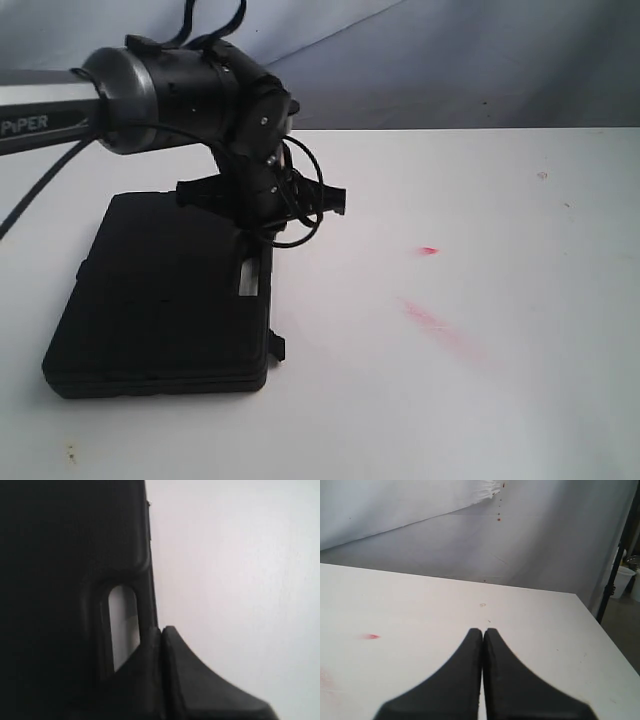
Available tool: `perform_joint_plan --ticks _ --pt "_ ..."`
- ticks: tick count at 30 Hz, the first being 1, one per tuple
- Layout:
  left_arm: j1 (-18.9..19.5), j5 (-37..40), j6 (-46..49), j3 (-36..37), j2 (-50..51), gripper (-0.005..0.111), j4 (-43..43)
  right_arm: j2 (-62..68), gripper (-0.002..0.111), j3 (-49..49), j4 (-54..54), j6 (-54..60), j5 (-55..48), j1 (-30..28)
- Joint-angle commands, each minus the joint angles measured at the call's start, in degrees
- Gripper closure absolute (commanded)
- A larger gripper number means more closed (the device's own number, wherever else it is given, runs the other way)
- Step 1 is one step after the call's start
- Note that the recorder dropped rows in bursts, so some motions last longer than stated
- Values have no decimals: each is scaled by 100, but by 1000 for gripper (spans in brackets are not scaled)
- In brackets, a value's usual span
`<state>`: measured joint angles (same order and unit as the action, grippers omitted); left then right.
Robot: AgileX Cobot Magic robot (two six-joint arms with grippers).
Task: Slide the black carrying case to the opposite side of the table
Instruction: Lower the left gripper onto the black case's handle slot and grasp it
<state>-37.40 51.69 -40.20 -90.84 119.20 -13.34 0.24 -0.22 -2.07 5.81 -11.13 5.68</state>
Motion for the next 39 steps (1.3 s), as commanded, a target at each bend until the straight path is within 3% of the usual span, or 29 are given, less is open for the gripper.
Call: perform_joint_plan --ticks 1,23,27,32,39 --pt "-77 211 -170 -76 277 107 158 -24 108 22 21 -34 -2 -38" --pt "-77 121 -664 -76 255 106 -180 -24 108 22 21 -34 -2 -38" --pt "-67 132 -772 -76 255 94 -224 -24 108 22 21 -34 -2 -38" --pt "-54 169 -743 -76 255 64 -282 -24 108 22 21 -34 -2 -38" --pt "-54 90 -743 -76 291 62 -161 -24 108 22 21 -34 -2 -38"
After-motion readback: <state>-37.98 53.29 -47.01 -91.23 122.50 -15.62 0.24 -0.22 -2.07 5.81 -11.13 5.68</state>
